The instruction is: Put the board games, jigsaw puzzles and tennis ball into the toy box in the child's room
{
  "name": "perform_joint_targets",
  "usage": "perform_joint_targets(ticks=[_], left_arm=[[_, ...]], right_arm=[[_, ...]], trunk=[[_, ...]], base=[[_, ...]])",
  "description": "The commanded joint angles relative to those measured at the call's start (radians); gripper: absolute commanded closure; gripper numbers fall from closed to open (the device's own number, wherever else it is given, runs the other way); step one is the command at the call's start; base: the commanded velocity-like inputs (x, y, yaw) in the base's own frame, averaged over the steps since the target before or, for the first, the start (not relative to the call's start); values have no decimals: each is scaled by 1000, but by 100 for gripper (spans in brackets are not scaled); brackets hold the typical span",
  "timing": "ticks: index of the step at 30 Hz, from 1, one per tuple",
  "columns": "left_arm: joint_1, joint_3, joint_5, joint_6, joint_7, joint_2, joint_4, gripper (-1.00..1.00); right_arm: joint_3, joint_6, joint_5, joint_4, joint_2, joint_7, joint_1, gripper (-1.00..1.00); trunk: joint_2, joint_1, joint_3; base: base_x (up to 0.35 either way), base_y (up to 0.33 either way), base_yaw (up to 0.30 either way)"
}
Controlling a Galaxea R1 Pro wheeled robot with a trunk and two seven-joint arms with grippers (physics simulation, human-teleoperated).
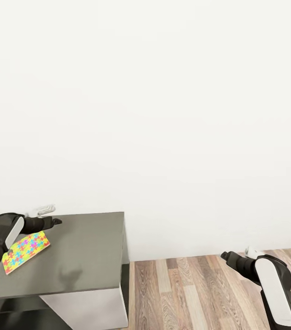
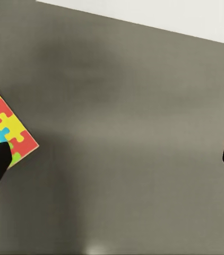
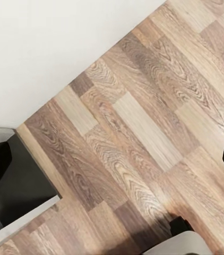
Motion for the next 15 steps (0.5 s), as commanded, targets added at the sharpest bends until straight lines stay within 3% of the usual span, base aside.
perform_joint_targets(ticks=[1, 9, 15], left_arm=[[-1, 4, 0, 6, 6, 0, -1, -100], [-1, 8, 1, 4, 25, 1, -1, -100], [-1, 8, 2, 3, 27, 1, -1, -100]], right_arm=[[0, 3, -10, -1, 0, -10, -1, -100], [1, 1, -10, -1, 4, -8, -1, -100], [52, -5, -8, -1, 2, -8, -1, -100]], trunk=[[-1, 0, -2], [-1, 0, -4], [-1, 0, -5]], base=[[0, 0, -52], [0, 0, -16], [0, 0, 157]])
